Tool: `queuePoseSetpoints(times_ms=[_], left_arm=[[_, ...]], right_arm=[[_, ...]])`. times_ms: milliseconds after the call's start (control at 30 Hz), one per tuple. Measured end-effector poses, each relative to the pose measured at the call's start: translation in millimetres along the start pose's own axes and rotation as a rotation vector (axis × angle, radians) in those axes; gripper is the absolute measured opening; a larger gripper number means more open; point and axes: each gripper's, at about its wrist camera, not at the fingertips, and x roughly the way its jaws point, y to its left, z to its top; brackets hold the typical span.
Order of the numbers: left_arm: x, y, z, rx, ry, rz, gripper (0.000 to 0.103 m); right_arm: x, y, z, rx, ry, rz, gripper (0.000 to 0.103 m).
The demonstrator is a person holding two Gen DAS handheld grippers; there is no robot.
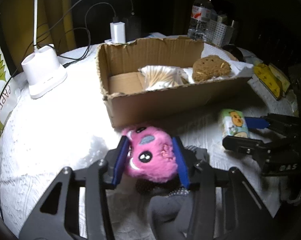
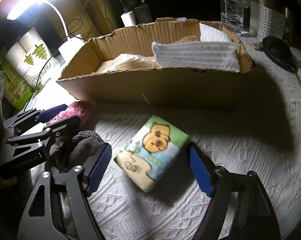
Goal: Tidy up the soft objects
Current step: 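Grasp the pink plush toy with the left tool while the right tool grasps the tissue pack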
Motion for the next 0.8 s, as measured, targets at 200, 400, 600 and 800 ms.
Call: queuePoseSetpoints(times_ms=[200, 400, 600, 800], left_arm=[[-12.6, 0.6, -0.8, -0.016, -0.023, -0.014, 0.044], [-32.0, -0.2, 2.1, -0.028, -0.06, -0.03, 0.044], [-51.2, -3.4, 6.3, -0.035, -0.101, -0.045, 0.044], [-66.4, -6.1, 10.5, -0.04, -0.133, -0.049, 0.044]], right_arm=[[-4.6, 9.9, -2.0, -0.044, -0.011, -0.011, 0.061], [-17.0, 15.2, -1.3, -0.058, -0.039, -0.006, 0.059], [-33.1, 22.1, 0.0, -0.08, -0.069, 0.002, 0.059], [-47.0, 27.8, 1.7, -0.104, -0.099, 0.005, 0.056]])
